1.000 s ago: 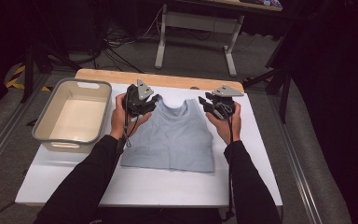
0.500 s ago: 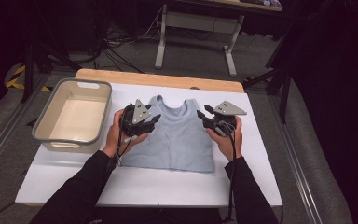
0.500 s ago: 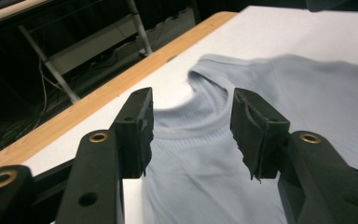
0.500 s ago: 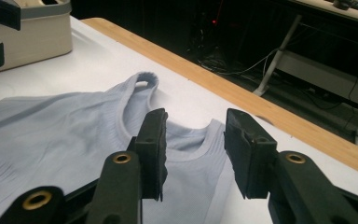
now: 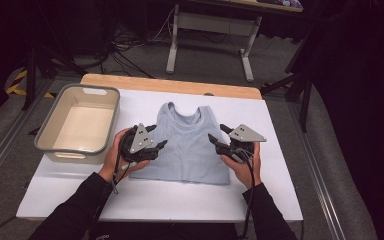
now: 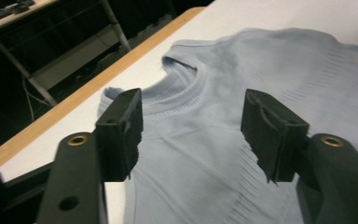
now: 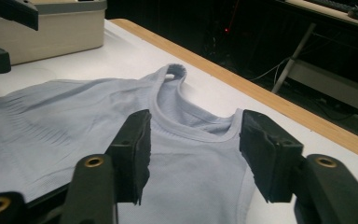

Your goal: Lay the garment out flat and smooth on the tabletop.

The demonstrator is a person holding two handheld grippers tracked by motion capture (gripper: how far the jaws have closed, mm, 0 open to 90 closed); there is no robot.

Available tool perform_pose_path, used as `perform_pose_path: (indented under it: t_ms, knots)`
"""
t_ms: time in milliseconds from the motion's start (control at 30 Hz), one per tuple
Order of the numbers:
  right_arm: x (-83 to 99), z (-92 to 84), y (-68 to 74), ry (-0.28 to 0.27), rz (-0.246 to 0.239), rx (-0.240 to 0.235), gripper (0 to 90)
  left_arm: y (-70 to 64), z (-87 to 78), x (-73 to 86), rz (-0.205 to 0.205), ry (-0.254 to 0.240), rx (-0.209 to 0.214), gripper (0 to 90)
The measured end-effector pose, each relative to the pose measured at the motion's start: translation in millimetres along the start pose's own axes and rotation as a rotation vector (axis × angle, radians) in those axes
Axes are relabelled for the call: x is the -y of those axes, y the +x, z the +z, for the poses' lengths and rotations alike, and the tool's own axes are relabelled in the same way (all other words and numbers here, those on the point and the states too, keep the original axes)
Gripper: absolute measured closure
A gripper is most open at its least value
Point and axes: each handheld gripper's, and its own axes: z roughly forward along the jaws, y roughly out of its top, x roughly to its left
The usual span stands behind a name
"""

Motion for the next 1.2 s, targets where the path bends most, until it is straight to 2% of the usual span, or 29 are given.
perform_pose_path:
  t_ms: [67,233,367,500,633,767,1200]
  knots:
    - [1.0,-3.8,3.3,-0.009,-0.010,-0.011,40.8,-3.2,-4.0,2.3,0.018,0.005,-0.008,35.8]
    - [5.0,-12.3,12.1,-0.017,-0.023,-0.029,34.9,-11.3,-15.7,9.7,0.052,0.006,0.018,31.2]
    - [9.3,-17.3,19.5,-0.018,-0.043,-0.041,31.4,-18.3,-26.4,17.9,0.089,0.004,0.004,28.8]
    - [13.4,-21.4,24.2,-0.017,-0.044,-0.028,24.8,-19.8,-32.9,25.9,0.089,0.011,0.022,25.6]
    - [16.1,-23.7,26.3,-0.018,-0.040,-0.020,21.1,-18.8,-39.8,34.0,0.050,0.013,0.061,20.8]
    - [19.4,-26.4,28.0,-0.020,-0.035,-0.016,19.1,-21.0,-45.2,42.2,0.034,0.024,0.081,17.5]
    - [35.3,-35.1,33.2,-0.027,-0.053,-0.018,16.7,-24.7,-52.6,61.7,0.014,0.056,0.089,12.7]
